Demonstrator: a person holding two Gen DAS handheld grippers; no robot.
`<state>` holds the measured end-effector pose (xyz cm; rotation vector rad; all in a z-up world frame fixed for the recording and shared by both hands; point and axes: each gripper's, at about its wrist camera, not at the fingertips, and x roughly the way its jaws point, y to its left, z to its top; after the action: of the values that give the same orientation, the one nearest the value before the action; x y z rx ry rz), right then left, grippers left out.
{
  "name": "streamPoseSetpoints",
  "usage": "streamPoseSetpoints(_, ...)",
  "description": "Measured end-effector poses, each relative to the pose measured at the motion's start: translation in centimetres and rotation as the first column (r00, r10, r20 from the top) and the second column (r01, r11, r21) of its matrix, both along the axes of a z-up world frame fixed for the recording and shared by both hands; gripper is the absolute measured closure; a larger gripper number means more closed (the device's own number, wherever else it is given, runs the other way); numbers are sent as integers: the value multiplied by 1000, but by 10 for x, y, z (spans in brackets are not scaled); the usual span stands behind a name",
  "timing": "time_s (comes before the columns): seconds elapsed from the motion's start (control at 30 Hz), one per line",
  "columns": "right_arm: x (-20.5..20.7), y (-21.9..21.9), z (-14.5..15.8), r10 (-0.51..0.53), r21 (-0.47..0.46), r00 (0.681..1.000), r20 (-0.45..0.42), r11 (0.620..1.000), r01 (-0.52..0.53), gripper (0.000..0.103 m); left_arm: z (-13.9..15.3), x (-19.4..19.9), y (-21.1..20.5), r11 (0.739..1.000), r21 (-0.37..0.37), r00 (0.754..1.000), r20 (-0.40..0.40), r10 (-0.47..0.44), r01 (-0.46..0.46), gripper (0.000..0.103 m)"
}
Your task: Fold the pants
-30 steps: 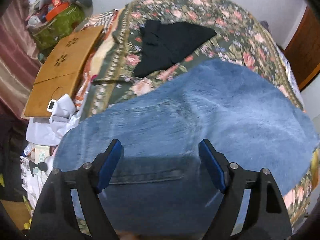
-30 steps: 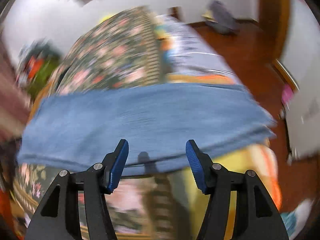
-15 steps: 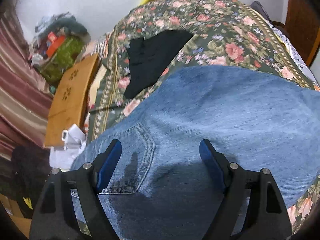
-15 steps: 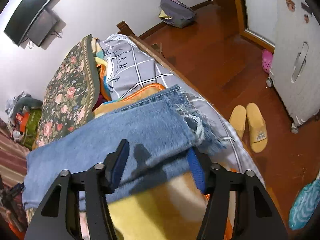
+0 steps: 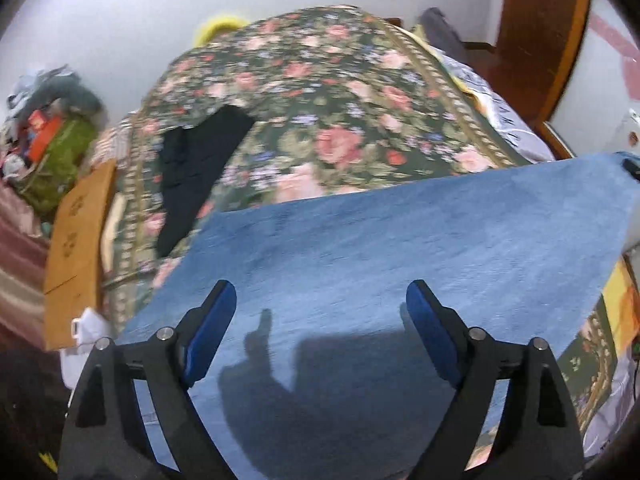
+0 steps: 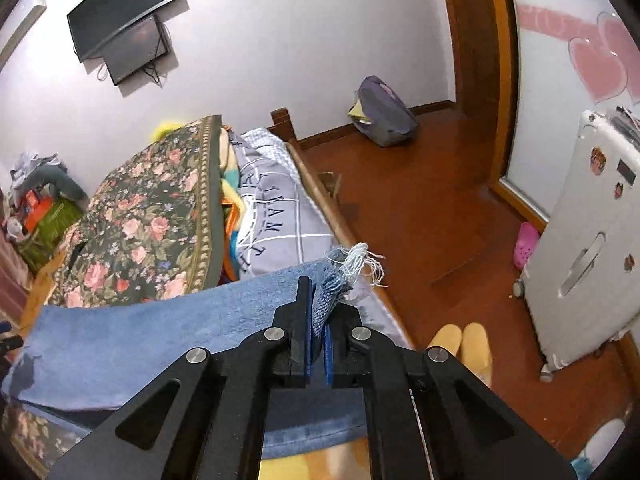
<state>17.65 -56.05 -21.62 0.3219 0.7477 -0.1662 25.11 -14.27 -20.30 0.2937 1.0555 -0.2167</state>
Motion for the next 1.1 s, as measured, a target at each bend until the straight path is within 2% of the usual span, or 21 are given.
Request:
streamPoseSetpoints(0.17, 10, -10, -70, -4, 34, 981, -195, 999, 11, 99, -32, 2, -22, 999, 24, 995, -95, -42, 45, 15)
streamPoseSetpoints(0.27, 3, -16, -88, -11, 84, 965, -260, 996, 34, 95, -38, -2, -26, 999, 21, 996, -80, -46, 48, 15)
streamPoseSetpoints(0.33, -6, -23, -84, -49, 94, 962, -268, 993, 77, 82, -39, -3, -25, 999, 14, 995, -88, -46, 47, 15)
streamPoseSetpoints(0.4, -14, -31, -76, -82, 105, 957, -278, 988, 115, 78, -39, -3, -24, 999, 2, 994, -98, -43, 43, 15)
streamPoseSetpoints(0.47, -25, -34, -66, -85, 164, 962, -260, 978, 131, 74, -40, -3, -25, 999, -8, 994, -102, -43, 42, 15)
streamPoseSetpoints(0.53, -33, -31, -57, -85, 214, 969, -233, 967, 136, 56, -41, -4, -28, 999, -20, 993, -105, -51, 49, 15)
streamPoseSetpoints(0.6, -45, -25, -51, -85, 263, 976, -202, 955, 137, 47, -41, -6, -35, 998, -27, 992, -106, -66, 63, 15)
streamPoseSetpoints(0.67, -51, -16, -54, -80, 316, 978, -195, 938, 140, 47, -42, -7, -45, 996, -26, 991, -106, -87, 85, 15)
streamPoseSetpoints(0.8, -49, 2, -74, -75, 448, 973, -219, 878, 169, 47, -43, -8, -62, 993, -21, 986, -111, -121, 119, 15)
streamPoseSetpoints(0.93, -42, 6, -83, -118, 462, 970, -214, 863, 207, 41, -45, -9, -76, 989, -18, 982, -117, -148, 147, 15)
streamPoseSetpoints(1.1, -23, -7, -101, -142, 490, 961, -235, 837, 244, 41, -47, -10, -87, 985, -28, 978, -123, -170, 168, 15)
